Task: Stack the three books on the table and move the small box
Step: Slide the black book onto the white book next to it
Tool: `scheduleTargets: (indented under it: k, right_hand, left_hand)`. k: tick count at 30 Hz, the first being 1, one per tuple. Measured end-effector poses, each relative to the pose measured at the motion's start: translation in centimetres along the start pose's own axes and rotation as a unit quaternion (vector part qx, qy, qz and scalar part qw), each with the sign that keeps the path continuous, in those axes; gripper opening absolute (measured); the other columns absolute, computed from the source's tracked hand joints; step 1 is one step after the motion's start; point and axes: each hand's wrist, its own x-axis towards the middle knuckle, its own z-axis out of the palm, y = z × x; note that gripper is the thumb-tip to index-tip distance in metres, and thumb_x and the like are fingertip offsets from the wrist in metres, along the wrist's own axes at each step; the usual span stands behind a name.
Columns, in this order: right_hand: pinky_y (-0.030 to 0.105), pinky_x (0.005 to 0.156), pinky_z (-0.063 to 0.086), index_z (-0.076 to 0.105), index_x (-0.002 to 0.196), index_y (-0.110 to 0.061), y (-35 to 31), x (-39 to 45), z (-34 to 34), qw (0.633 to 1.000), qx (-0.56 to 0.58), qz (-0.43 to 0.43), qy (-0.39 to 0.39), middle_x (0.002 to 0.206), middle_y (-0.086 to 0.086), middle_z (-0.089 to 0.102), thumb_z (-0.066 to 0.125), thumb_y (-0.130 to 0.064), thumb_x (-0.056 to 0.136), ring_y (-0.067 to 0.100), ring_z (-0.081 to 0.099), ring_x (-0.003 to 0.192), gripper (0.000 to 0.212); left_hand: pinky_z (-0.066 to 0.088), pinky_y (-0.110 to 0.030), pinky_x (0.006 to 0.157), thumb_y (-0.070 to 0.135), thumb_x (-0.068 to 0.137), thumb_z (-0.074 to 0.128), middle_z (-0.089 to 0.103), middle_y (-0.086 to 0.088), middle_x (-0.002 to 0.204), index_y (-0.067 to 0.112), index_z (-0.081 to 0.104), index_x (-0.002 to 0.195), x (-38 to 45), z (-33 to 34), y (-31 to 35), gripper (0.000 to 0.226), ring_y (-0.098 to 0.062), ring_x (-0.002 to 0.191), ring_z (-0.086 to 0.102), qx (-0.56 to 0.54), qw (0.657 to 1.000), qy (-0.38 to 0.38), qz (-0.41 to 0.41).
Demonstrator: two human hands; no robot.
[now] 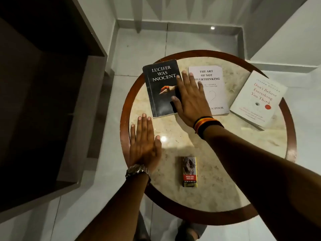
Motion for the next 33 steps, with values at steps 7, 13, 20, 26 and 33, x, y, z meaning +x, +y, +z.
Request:
scheduleTargets:
  k: [7, 13, 20, 26, 33]
  right_hand:
    - [0.053, 0.128, 0.009, 0.016, 0.164, -0.016, -1.8, 5.7, 2.9, 0.989, -0.069, -0.111, -0.068, 0.172, 0.011, 0.010, 0.028, -0.050, 0.107, 0.032, 0.008, 0.159, 0.068]
    - [0.052, 0.129, 0.008, 0.021, 0.163, -0.015, -1.9, 4.6, 4.9, 0.993, -0.079, -0.074, -0.045, 0.171, 0.009, 0.020, 0.020, -0.051, 0.107, 0.028, 0.014, 0.159, 0.067]
    - [0.053, 0.128, 0.008, 0.021, 0.163, -0.017, -4.1, 3.3, 5.8, 0.998, -0.061, 0.020, -0.014, 0.171, 0.006, 0.021, 0.014, -0.051, 0.105, 0.026, 0.014, 0.159, 0.068]
    - [0.053, 0.128, 0.008, 0.021, 0.163, -0.018, -4.5, 3.8, 6.5, 0.997, -0.055, 0.052, 0.007, 0.172, 0.005, 0.018, 0.015, -0.052, 0.106, 0.026, 0.012, 0.159, 0.067]
    - [0.051, 0.128, -0.001, 0.021, 0.163, -0.014, -3.5, 3.8, 4.7, 0.999, 0.026, 0.039, 0.011, 0.172, 0.009, 0.017, 0.025, -0.052, 0.106, 0.027, 0.011, 0.159, 0.068]
  left_hand:
    - [0.016, -0.052, 0.130, 0.049, 0.102, 0.020, 0.019, -0.008, 0.173, 0.013, 0.022, 0.164, 0.4, 0.3, -0.1, 0.071, -0.028, 0.161, 0.018, 0.011, 1.000, -0.007, -0.005]
    - [0.021, -0.055, 0.128, 0.055, 0.102, 0.003, 0.019, -0.008, 0.173, 0.014, 0.021, 0.164, 0.5, -0.1, -0.1, 0.076, -0.029, 0.160, 0.020, 0.015, 1.000, -0.016, -0.003]
    - [0.025, -0.056, 0.127, 0.057, 0.102, 0.004, 0.025, -0.010, 0.171, 0.014, 0.026, 0.162, 0.6, -0.1, -0.3, 0.077, -0.033, 0.157, 0.028, 0.020, 1.000, -0.020, -0.012]
    - [0.025, -0.055, 0.127, 0.056, 0.102, 0.009, 0.028, -0.011, 0.170, 0.013, 0.029, 0.162, 0.6, 0.2, -0.2, 0.076, -0.033, 0.156, 0.030, 0.019, 1.000, -0.009, -0.023]
    - [0.019, -0.052, 0.130, 0.052, 0.103, 0.011, 0.022, -0.009, 0.172, 0.012, 0.024, 0.163, 0.4, 0.4, -0.2, 0.073, -0.030, 0.159, 0.023, 0.012, 1.000, 0.002, -0.018]
